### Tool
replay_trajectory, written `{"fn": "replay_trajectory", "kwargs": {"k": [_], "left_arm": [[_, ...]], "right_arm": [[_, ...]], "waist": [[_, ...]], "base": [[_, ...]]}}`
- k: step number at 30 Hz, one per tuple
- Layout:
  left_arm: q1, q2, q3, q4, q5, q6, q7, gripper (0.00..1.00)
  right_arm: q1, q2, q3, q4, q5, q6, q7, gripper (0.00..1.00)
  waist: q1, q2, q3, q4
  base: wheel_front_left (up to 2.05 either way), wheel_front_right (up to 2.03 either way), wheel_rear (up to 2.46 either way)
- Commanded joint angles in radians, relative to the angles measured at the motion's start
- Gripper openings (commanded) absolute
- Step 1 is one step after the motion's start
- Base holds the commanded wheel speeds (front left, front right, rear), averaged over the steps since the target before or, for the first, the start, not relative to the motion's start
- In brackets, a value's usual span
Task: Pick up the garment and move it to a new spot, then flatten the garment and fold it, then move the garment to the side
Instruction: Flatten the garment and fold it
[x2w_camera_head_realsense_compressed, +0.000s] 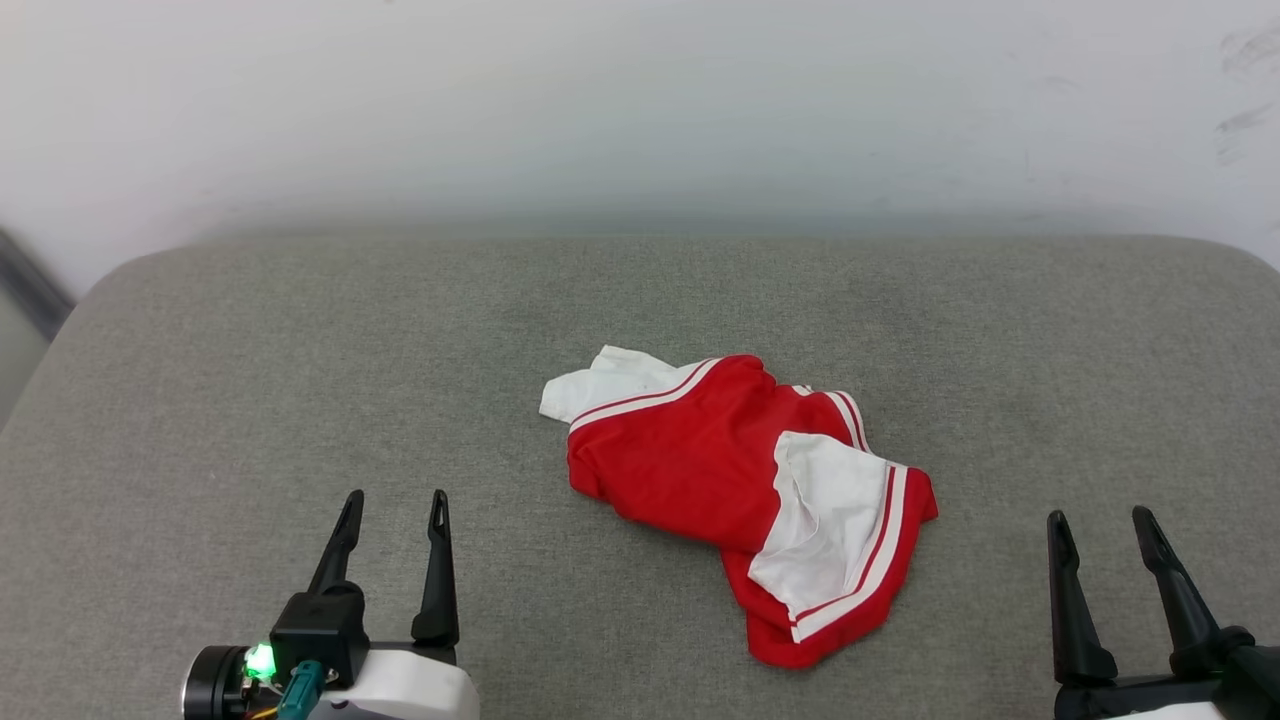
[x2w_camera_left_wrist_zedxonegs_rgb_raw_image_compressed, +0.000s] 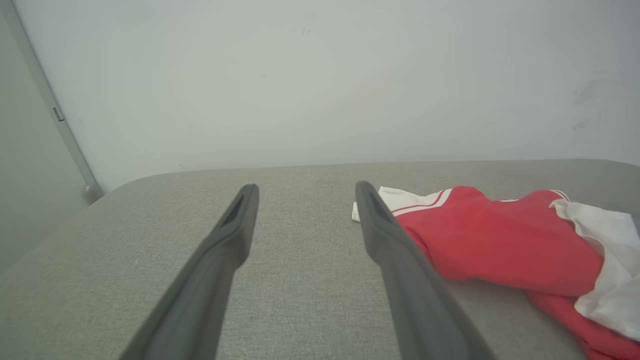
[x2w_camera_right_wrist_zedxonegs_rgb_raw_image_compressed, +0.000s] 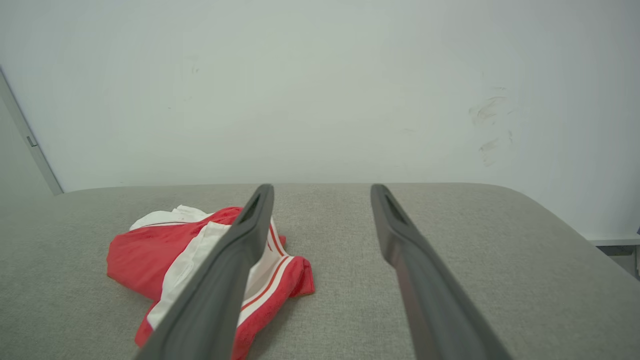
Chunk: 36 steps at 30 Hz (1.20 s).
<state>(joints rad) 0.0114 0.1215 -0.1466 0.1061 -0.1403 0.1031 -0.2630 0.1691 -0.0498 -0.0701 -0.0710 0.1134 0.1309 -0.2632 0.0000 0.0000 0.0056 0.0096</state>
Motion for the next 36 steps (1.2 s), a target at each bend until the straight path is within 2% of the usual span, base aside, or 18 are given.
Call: {"fn": "replay_trajectory", "kwargs": {"k": [1, 10, 17, 25, 32, 36], "left_arm": [[0.004, -0.005, 0.011, 0.004, 0.013, -0.010, -0.003, 1.00], [-0.021, -0.023, 0.029, 0.019, 0.038, -0.044, -0.003, 1.00], [-0.167, 0.018, 0.014, 0.074, 0.075, -0.102, -0.003, 1.00], [-0.497, 0.082, 0.014, 0.216, 0.059, -0.184, 0.027, 1.00], [-0.779, 0.141, -0.047, 0.340, 0.046, -0.224, 0.163, 1.00], [-0.913, 0.156, -0.123, 0.394, 0.005, -0.231, 0.252, 1.00]], "right_arm": [[0.005, -0.001, 0.002, -0.001, -0.004, 0.000, -0.002, 1.00], [-0.002, -0.001, 0.003, 0.001, 0.002, 0.000, -0.002, 1.00], [-0.018, -0.001, 0.010, -0.006, 0.001, 0.000, -0.002, 1.00], [-0.066, -0.001, 0.019, -0.021, 0.001, 0.000, -0.002, 1.00], [-0.112, -0.001, 0.018, -0.039, 0.008, 0.000, -0.002, 1.00], [-0.136, -0.001, 0.024, -0.044, 0.012, 0.000, -0.002, 1.00]], "waist": [[0.0000, 0.0000, 0.001, 0.000], [0.0000, 0.0000, 0.001, 0.000], [0.0000, 0.0000, 0.017, 0.004], [0.0000, 0.0000, 0.088, -0.030], [0.0000, 0.0000, 0.173, -0.066], [0.0000, 0.0000, 0.220, -0.087]], "base": [[0.00, 0.00, 0.00], [0.00, 0.00, 0.00], [0.00, 0.00, 0.00], [0.00, 0.00, 0.00], [0.00, 0.00, 0.00], [0.00, 0.00, 0.00]]}}
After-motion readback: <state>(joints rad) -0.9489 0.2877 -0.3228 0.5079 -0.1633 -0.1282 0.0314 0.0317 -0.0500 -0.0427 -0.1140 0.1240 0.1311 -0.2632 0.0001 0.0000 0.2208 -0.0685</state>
